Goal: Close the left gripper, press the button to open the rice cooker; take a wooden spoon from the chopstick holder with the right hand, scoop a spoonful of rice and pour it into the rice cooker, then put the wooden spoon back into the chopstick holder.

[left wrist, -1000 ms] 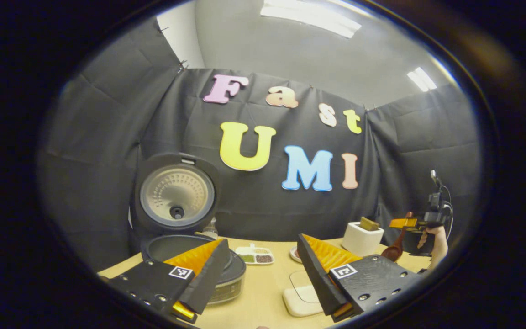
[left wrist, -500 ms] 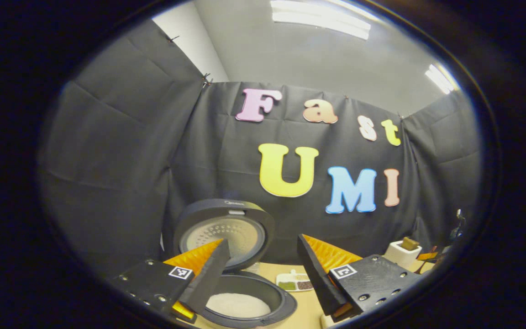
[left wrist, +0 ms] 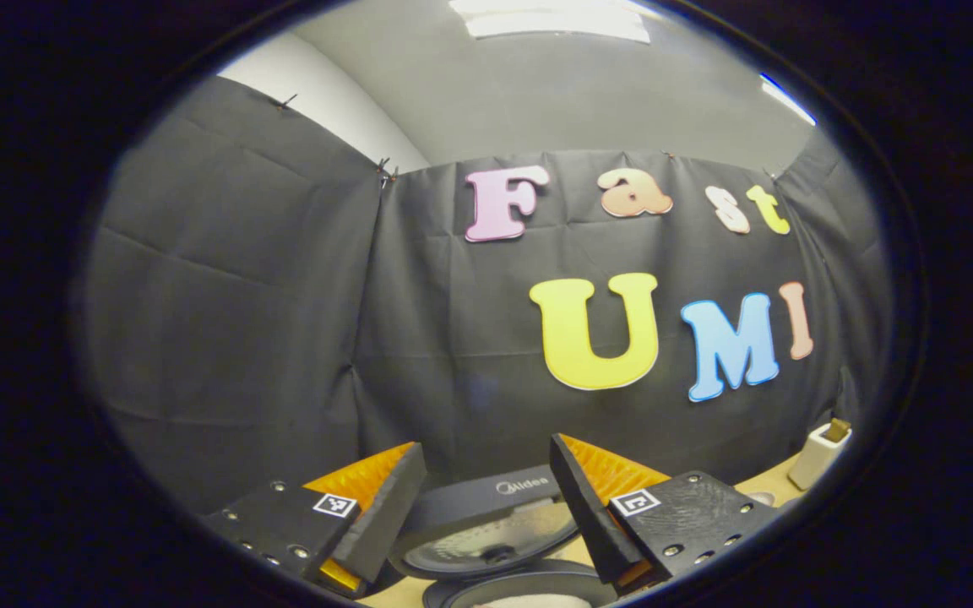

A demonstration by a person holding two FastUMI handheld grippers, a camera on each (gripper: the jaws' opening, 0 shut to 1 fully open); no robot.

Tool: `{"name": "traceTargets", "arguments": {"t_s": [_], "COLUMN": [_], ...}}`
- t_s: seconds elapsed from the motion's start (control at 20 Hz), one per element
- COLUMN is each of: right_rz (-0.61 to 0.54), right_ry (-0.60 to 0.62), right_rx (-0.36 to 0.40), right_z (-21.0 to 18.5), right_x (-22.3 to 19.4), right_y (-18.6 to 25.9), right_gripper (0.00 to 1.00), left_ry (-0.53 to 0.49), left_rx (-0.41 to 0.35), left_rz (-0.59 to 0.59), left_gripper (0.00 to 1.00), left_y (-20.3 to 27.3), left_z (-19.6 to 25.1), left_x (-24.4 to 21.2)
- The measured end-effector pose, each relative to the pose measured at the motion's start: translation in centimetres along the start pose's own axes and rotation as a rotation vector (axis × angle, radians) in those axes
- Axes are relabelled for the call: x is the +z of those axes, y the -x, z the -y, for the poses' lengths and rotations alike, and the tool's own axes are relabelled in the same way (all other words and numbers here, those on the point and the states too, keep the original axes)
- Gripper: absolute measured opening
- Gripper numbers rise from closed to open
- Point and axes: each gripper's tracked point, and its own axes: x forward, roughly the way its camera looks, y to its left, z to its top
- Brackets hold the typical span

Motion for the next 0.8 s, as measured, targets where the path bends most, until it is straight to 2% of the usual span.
{"name": "traceTargets", "arguments": {"t_s": [0.05, 0.1, 0.25, 0.35, 0.4, 0.45, 0.5, 0.7, 0.8], "right_rz": [0.014, 0.03, 0.112, 0.141, 0.14, 0.143, 0.146, 0.138, 0.133], "right_ry": [0.034, 0.058, 0.115, 0.153, 0.169, 0.178, 0.18, 0.226, 0.281], "right_rx": [-0.018, -0.037, -0.059, -0.052, -0.056, -0.057, -0.053, -0.036, -0.023], "right_z": [0.4, 0.8, 0.6, 0.4, 0.6, 0.4, 0.2, -0.8, -1.5], "right_x": [0.2, 0.4, 2.1, 2.1, 1.8, 1.7, 1.6, 0.4, -0.2], "right_y": [0.7, 1.3, 4.1, 5.3, 5.5, 5.7, 6.0, 6.4, 6.8], "right_gripper": [0.83, 1.0, 0.98, 0.98, 0.98, 0.98, 0.98, 0.98, 0.98], "left_ry": [0.026, 0.043, -0.031, -0.012, 0.009, 0.03, 0.05, 0.071, 0.072], "left_rx": [-0.012, -0.013, 0.03, 0.033, 0.042, 0.048, 0.053, 0.04, 0.033], "left_rz": [-0.021, -0.043, -0.102, -0.157, -0.148, -0.145, -0.165, -0.211, -0.231], "left_gripper": [0.93, 0.92, 0.93, 0.92, 0.92, 0.96, 0.93, 0.99, 0.94], "left_y": [-1.3, -2.0, -5.3, -6.1, -6.4, -6.2, -5.7, -3.2, -1.6], "left_z": [0.4, 0.5, -0.5, 0.1, -0.3, -0.6, -0.6, 1.2, 1.9], "left_x": [-0.4, -1.0, -3.0, -4.8, -4.5, -4.4, -4.8, -5.6, -5.9]}}
